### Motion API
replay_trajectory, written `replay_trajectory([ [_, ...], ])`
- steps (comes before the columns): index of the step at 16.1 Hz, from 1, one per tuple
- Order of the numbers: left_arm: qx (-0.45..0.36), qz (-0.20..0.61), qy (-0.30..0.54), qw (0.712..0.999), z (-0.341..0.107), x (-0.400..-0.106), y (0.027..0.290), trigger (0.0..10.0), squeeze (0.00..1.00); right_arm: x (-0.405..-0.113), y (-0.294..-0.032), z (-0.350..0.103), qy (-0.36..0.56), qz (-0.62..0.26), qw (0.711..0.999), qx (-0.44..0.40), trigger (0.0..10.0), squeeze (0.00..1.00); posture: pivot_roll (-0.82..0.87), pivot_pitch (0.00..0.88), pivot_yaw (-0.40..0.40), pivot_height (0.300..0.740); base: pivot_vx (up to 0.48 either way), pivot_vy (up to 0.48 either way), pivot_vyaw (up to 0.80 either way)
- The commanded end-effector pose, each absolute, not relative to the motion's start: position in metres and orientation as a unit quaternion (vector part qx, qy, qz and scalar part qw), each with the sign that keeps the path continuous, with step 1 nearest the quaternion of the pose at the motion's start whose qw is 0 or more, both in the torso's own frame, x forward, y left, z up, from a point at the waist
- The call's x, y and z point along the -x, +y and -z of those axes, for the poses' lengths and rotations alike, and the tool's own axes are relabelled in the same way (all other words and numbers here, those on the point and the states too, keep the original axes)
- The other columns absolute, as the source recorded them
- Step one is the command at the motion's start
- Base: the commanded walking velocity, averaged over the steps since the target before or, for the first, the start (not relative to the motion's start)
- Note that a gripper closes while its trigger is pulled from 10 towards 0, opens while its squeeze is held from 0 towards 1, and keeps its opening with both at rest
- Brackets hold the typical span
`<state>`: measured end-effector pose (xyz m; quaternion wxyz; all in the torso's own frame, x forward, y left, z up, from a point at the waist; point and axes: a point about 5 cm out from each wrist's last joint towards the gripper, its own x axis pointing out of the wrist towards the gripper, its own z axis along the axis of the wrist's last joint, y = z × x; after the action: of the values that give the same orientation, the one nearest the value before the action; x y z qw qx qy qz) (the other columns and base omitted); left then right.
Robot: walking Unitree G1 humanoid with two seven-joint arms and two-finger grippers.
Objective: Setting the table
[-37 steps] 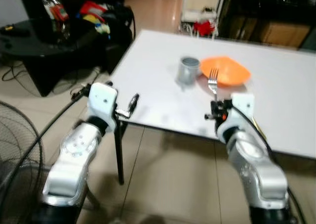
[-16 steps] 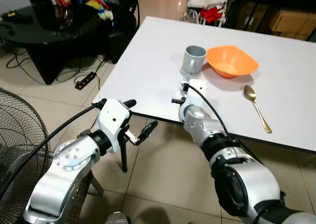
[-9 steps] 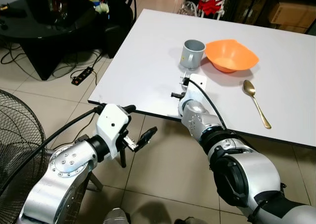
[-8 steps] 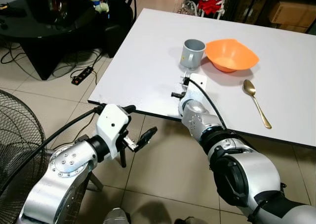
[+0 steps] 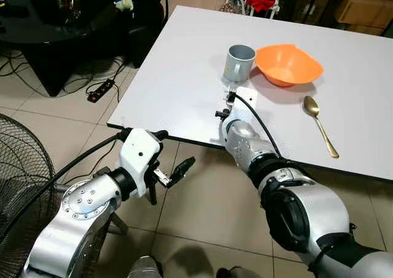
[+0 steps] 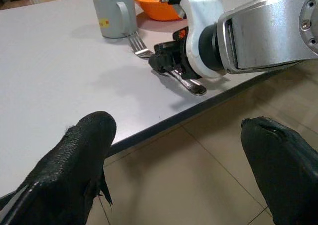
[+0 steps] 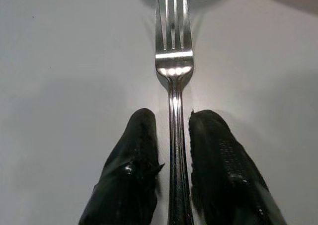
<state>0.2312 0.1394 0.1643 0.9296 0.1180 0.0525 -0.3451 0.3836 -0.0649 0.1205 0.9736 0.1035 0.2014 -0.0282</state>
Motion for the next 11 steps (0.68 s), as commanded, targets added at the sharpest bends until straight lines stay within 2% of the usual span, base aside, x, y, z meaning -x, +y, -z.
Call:
replay_trajectory([
  [1,-0.121,0.34,0.045,0.932,-0.169,-0.234,0.14,10.0,0.0,-0.387,-0.066,-0.127,0.189,0.027,0.976,-0.105,10.0,1.0,0.13,0.134,-0.043,0.74,0.0,0.0,0.0],
  [7,-0.102,0.319,0.008,0.942,-0.179,-0.247,0.142,10.0,0.0,-0.391,-0.078,-0.142,0.126,0.04,0.984,-0.118,10.0,1.0,0.13,0.04,-0.034,0.74,0.0,0.0,0.0],
  [8,-0.094,0.314,0.006,0.945,-0.179,-0.248,0.141,10.0,0.0,-0.388,-0.081,-0.139,0.117,0.039,0.984,-0.125,10.0,1.0,0.13,0.03,-0.03,0.74,0.0,0.0,0.0],
  [9,-0.092,0.277,0.009,0.957,-0.176,-0.254,0.142,10.0,0.0,-0.376,-0.091,-0.136,0.088,0.032,0.99,-0.11,10.0,1.0,0.14,0.0,-0.026,0.74,0.0,0.0,0.0],
  [11,-0.085,0.222,-0.002,0.971,-0.176,-0.258,0.146,10.0,0.0,-0.355,-0.103,-0.133,0.05,0.007,0.995,-0.084,10.0,1.0,0.13,0.0,-0.033,0.74,0.0,0.0,0.0],
])
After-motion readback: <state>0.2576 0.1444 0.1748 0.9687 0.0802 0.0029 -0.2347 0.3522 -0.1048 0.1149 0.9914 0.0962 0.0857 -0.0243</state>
